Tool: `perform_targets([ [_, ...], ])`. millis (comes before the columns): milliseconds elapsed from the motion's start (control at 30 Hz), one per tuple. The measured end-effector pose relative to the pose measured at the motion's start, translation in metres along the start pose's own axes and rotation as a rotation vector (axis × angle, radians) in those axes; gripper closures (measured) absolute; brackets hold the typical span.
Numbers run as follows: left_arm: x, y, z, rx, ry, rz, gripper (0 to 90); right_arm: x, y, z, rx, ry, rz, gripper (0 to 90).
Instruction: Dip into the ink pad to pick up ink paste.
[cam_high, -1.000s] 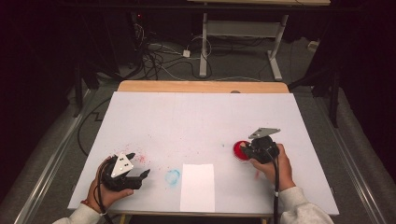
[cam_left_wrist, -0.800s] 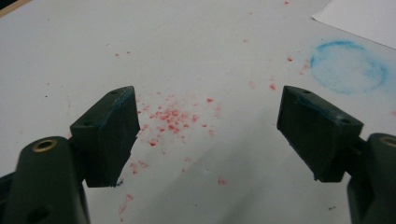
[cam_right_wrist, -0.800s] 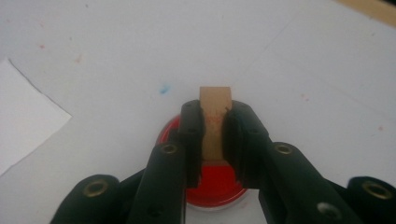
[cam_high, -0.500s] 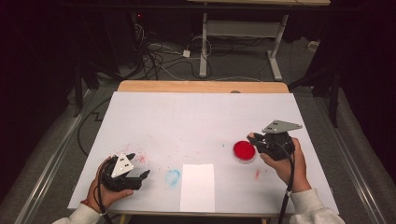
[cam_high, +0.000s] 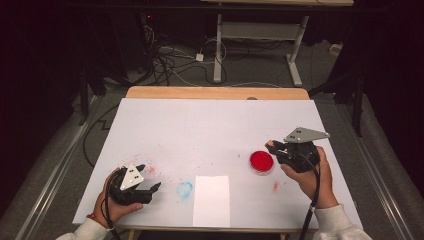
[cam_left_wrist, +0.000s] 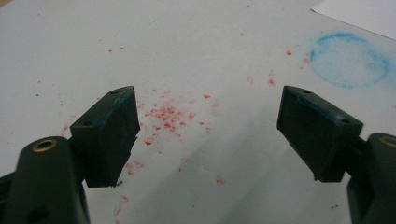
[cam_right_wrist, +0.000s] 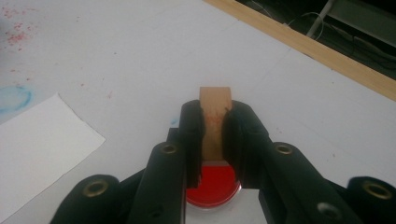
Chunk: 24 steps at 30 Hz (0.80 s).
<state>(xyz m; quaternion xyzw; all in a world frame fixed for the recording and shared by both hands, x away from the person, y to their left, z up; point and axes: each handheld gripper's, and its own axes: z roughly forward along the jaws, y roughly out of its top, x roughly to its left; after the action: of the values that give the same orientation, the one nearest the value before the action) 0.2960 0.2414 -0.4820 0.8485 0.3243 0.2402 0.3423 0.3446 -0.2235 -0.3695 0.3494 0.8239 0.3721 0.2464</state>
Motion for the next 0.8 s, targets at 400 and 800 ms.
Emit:
perform_targets([
  [400, -0.003, 0.0, -0.002, -0.012, -0.004, 0.002, 19.2, -0.002, 0.003, 0.004, -0.017, 0.002, 0.004, 76.3],
  [800, -0.004, -0.002, -0.002, 0.001, -0.008, 0.015, 19.0, -0.006, -0.022, 0.06, 0.177, 0.019, 0.012, 76.3],
])
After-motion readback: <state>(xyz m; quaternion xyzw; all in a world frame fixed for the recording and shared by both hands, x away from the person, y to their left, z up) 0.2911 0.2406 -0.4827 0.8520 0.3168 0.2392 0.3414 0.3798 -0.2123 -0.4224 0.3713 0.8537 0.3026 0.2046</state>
